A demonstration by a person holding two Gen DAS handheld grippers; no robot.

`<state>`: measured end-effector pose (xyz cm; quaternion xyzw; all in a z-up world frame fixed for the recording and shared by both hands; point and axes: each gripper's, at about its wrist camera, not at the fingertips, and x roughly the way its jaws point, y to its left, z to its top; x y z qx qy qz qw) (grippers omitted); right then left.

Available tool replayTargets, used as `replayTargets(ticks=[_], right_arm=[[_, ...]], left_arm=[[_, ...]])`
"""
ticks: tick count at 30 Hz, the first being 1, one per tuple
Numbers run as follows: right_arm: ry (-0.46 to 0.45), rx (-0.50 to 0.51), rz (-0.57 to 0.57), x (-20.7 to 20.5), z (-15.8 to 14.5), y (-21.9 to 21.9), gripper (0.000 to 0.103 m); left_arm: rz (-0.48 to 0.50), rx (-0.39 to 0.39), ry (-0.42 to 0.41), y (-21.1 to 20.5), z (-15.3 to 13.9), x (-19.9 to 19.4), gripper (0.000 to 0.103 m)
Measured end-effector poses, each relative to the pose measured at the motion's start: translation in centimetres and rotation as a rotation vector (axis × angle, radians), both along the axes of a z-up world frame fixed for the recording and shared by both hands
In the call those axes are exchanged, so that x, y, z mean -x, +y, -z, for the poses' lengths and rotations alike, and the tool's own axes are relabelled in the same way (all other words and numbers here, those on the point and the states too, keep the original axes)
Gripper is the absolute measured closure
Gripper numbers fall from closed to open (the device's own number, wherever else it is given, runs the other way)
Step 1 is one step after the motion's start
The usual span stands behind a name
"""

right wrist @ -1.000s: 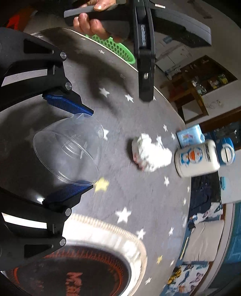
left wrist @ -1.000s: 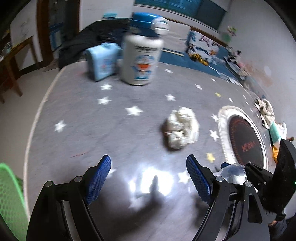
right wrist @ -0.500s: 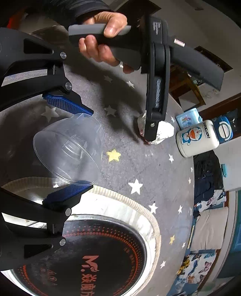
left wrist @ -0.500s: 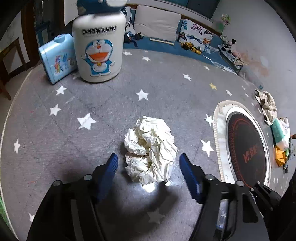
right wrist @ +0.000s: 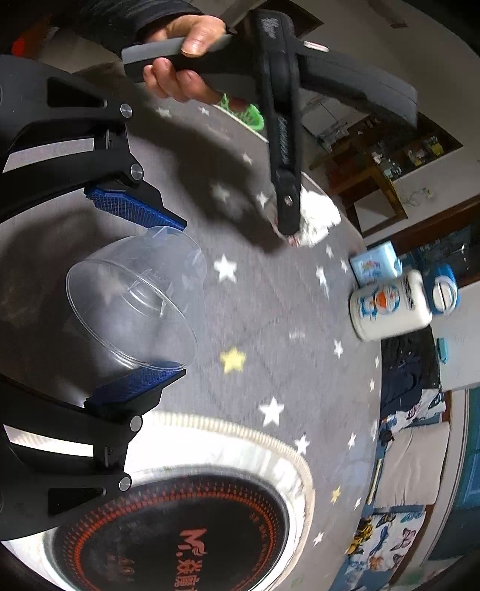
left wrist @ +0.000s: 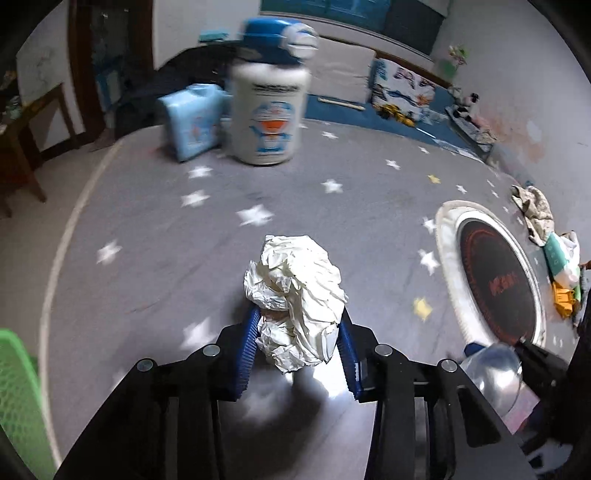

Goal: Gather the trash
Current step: 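Carry the white paper to the green basket and release it from the left tool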

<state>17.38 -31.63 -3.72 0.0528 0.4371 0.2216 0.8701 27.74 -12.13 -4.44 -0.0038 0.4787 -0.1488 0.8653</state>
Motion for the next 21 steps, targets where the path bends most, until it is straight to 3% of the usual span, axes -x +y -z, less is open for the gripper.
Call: replayTargets(ticks=[15,21], right_arm=[[-0.025,-0.029,-0.137,2.3,-2.3,11.2,0.032],[-0.019,-0.042,-0.205,2.5,-2.8,16.3,0.032]], left_arm=[[-0.239,-0.040,-0.059,16.0,-2.7,10.4,0.064],[-0.339,-0.052,-0.053,21.7,-2.4,13.1,0.064]])
